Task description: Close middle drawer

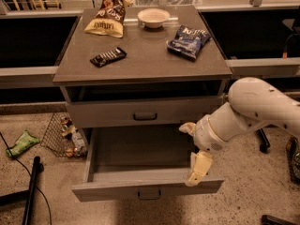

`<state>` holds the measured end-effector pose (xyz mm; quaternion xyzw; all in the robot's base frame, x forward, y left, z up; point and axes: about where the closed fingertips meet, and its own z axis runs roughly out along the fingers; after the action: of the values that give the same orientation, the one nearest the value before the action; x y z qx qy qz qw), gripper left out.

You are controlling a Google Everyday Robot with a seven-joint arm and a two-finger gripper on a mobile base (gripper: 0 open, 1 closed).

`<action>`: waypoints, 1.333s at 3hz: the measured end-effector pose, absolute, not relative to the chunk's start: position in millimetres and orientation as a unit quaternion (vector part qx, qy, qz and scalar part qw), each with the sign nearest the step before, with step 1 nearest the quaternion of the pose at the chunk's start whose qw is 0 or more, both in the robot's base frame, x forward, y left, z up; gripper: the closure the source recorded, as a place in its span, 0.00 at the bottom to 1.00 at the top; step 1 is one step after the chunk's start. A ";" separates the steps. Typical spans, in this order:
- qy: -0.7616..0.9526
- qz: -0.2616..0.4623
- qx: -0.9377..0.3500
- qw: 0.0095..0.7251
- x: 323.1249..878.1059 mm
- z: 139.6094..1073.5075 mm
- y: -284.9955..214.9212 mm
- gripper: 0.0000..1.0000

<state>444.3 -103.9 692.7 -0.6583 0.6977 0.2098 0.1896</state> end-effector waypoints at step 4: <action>0.666 0.266 -0.680 0.154 418.7 546.1 -95.5 0.17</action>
Offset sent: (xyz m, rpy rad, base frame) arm -0.0036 0.0136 -0.0439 0.0089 0.0414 0.0870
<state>418.7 -95.5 546.1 -0.6797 0.6662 0.2656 0.1536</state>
